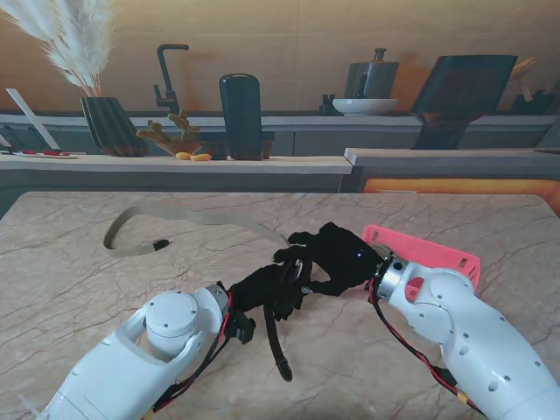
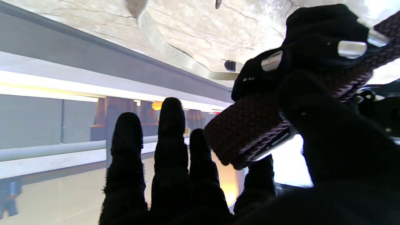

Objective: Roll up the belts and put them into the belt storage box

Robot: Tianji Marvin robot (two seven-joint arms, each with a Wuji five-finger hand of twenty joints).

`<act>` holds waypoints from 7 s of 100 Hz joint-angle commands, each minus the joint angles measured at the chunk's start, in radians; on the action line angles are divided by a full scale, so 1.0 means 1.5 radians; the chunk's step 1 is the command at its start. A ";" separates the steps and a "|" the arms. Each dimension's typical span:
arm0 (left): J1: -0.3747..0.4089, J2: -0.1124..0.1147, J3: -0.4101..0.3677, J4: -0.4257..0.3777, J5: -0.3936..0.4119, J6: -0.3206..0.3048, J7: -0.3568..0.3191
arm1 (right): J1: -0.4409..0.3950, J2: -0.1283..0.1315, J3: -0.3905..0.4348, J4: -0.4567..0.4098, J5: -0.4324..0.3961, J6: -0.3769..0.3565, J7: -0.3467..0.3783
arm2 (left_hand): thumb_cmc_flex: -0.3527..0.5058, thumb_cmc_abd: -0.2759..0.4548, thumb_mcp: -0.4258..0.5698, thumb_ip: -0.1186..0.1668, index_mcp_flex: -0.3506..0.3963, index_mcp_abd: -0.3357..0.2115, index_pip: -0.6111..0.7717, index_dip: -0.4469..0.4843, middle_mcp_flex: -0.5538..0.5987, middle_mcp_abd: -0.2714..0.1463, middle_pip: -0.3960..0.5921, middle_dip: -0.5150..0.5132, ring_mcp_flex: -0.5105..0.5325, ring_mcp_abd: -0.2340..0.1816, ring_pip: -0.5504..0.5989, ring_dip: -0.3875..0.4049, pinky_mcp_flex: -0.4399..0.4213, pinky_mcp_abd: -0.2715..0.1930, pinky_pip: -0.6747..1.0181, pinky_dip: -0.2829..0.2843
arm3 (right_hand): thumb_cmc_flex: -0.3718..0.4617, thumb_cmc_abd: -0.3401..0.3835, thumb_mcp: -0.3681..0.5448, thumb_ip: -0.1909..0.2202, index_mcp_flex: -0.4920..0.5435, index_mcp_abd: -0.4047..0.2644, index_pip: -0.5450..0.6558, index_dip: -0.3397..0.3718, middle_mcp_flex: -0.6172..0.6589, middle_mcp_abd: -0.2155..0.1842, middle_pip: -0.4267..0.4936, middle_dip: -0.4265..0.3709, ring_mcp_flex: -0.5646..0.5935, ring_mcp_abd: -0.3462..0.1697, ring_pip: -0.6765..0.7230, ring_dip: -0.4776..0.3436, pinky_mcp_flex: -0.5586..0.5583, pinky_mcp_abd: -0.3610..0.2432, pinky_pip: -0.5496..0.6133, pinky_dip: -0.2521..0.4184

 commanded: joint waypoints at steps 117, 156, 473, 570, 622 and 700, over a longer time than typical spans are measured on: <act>0.039 -0.026 -0.020 -0.018 0.019 -0.004 0.124 | 0.056 -0.014 -0.080 0.069 -0.007 0.091 -0.129 | -0.193 0.031 -0.060 0.038 -0.080 -0.041 -0.264 -0.047 -0.205 0.045 -0.231 -0.159 -0.242 0.035 -0.254 -0.071 -0.249 -0.002 -0.232 -0.054 | 0.114 0.132 -0.065 -0.053 0.485 0.035 0.312 -0.173 0.466 -0.039 0.144 0.080 0.174 -0.015 0.254 0.148 0.042 0.036 0.051 0.032; 0.069 -0.061 -0.022 -0.025 0.011 -0.068 0.273 | 0.045 -0.037 -0.094 0.086 0.007 0.256 -0.251 | -0.199 0.034 -0.069 0.043 -0.174 -0.062 -0.318 -0.075 -0.321 0.034 -0.324 -0.230 -0.371 -0.016 -0.430 -0.141 -0.321 -0.028 -0.345 -0.106 | 0.124 0.135 -0.057 -0.046 0.479 0.064 0.319 -0.171 0.445 -0.015 0.194 0.076 0.159 -0.001 0.308 0.147 0.034 0.044 0.102 0.013; 0.081 -0.128 0.020 -0.028 -0.097 -0.163 0.472 | 0.039 -0.123 -0.207 0.122 0.342 0.301 -0.176 | 0.164 0.118 0.026 0.008 -0.038 -0.120 0.021 -0.040 -0.169 -0.031 -0.258 -0.247 -0.262 -0.100 -0.391 -0.260 -0.223 -0.124 -0.390 -0.159 | -0.003 0.048 -0.017 0.021 0.274 0.180 0.072 -0.030 0.199 0.042 0.136 0.038 -0.013 0.021 0.130 0.028 -0.056 0.069 0.062 -0.088; 0.077 -0.119 -0.003 -0.016 -0.038 -0.145 0.472 | -0.095 -0.067 -0.032 -0.017 0.237 0.284 -0.090 | 0.151 0.065 0.060 -0.012 -0.024 -0.133 0.134 0.074 -0.179 -0.016 -0.257 -0.246 -0.305 -0.060 -0.384 -0.220 -0.269 -0.090 -0.345 -0.123 | 0.110 0.150 -0.041 0.032 0.216 0.119 0.042 0.045 0.207 0.024 0.094 0.043 0.033 0.028 0.061 0.026 -0.046 0.079 -0.035 -0.023; 0.074 -0.125 0.013 -0.008 -0.052 -0.153 0.471 | -0.016 -0.073 -0.114 0.066 0.241 0.286 -0.102 | 0.102 0.085 0.022 -0.010 -0.094 -0.135 0.110 0.120 -0.260 -0.033 -0.256 -0.282 -0.378 -0.095 -0.424 -0.239 -0.312 -0.131 -0.391 -0.141 | 0.200 0.208 -0.097 -0.019 0.364 0.018 0.257 -0.100 0.376 -0.011 0.102 0.053 0.073 0.020 0.114 0.041 -0.040 0.085 -0.001 -0.039; 0.068 -0.098 -0.008 -0.023 -0.058 -0.073 0.375 | -0.097 -0.037 0.037 -0.038 0.108 0.174 -0.066 | 0.022 0.034 0.061 0.032 -0.168 -0.110 0.138 0.183 -0.029 -0.023 0.099 0.046 0.078 -0.068 0.074 0.003 0.139 -0.017 0.137 -0.080 | 0.072 0.063 -0.033 -0.008 0.302 0.080 0.129 -0.041 0.305 0.000 0.103 0.061 0.055 0.003 0.106 0.053 -0.025 0.050 -0.005 -0.029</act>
